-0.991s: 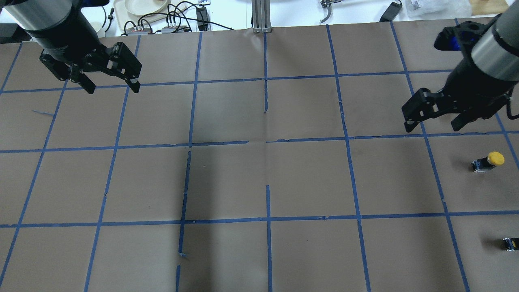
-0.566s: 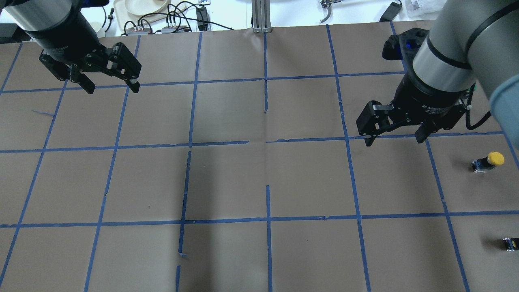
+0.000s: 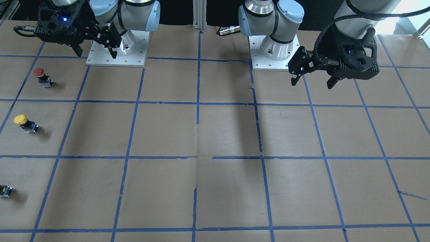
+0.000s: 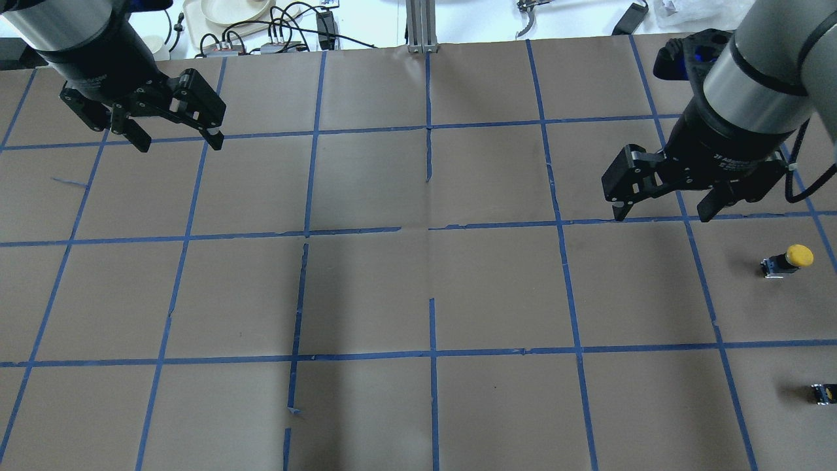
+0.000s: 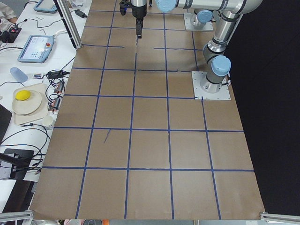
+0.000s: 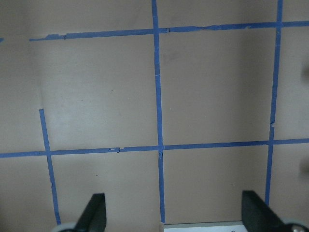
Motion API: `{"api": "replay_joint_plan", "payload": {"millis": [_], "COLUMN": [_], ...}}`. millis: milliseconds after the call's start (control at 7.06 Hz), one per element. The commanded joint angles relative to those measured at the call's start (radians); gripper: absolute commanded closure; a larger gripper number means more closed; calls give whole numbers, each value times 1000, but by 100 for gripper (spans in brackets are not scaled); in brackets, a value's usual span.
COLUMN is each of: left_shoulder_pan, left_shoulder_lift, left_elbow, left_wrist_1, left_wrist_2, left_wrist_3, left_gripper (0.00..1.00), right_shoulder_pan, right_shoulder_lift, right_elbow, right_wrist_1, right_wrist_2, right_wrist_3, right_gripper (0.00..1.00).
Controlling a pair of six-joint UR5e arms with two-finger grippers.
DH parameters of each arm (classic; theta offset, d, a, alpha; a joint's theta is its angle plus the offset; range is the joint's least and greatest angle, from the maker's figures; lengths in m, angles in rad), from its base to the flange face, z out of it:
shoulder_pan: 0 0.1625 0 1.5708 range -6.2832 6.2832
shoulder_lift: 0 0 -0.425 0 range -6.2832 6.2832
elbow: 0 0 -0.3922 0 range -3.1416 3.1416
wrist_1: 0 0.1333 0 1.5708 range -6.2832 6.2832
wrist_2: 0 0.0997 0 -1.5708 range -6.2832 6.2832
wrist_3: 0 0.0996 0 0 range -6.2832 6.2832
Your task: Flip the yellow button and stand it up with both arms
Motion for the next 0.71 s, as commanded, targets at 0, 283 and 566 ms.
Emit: {"api": "replay_joint_plan", "payload": {"millis": [0,283,566], "left_shoulder_pan": [3,3,3], "left_shoulder_lift": [0,-1,-3], "left_elbow": [0,0,0], "left_wrist_1": [0,2,0], "left_wrist_2": [0,-2,1], "left_wrist_3": [0,0,0], "left_gripper": [0,0,0], "right_shoulder_pan": [-8,-8,-8], "right_shoulder_lift": [-26,-30,-31], "right_elbow": [3,4,9], "right_wrist_1": [3,3,3], "right_wrist_2": [0,0,2], "right_wrist_3": [7,7,9], "right_gripper": [0,0,0]}}
